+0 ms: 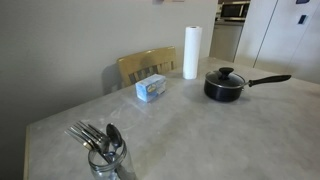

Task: Remove the glass lid from the black pot

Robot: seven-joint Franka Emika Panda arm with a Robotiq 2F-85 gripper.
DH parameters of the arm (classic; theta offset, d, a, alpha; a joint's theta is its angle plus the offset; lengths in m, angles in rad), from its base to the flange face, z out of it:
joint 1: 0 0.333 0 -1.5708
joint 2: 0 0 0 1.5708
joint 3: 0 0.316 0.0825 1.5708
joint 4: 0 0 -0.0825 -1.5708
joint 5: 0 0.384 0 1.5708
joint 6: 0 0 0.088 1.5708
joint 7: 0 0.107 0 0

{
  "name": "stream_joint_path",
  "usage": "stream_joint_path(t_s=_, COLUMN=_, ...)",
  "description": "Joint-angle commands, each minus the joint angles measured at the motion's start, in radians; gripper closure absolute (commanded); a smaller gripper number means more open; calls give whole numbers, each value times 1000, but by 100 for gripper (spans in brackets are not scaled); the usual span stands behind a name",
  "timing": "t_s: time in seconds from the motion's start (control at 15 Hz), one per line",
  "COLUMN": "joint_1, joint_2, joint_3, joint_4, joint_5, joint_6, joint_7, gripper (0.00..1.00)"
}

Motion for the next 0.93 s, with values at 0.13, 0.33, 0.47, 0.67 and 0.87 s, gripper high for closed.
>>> stream_joint_path(t_s=0.13, joint_1=-2, joint_2=157, joint_3=-7, joint_4=21, joint_5=18, joint_6=114, joint_7=-302, gripper=0)
stream_joint_path(t_s=0.33, joint_1=-10, joint_2=130, joint_3=13, joint_4=-1, joint_5=7, joint_6=96, joint_7=-210, gripper=0)
stream_joint_path(t_s=0.47, joint_1=-9, joint_2=123, joint_3=14, joint_4=0, joint_5=7, joint_6=96, joint_7=-207, gripper=0)
stream_joint_path(t_s=0.67, joint_1=-11, joint_2=124, joint_3=1, joint_4=-51, joint_5=128, joint_6=134, joint_7=-195, gripper=0)
stream_joint_path(t_s=0.87, joint_1=-20, joint_2=180, joint_3=-14, joint_4=-70, joint_5=275, joint_6=157, joint_7=-227, gripper=0)
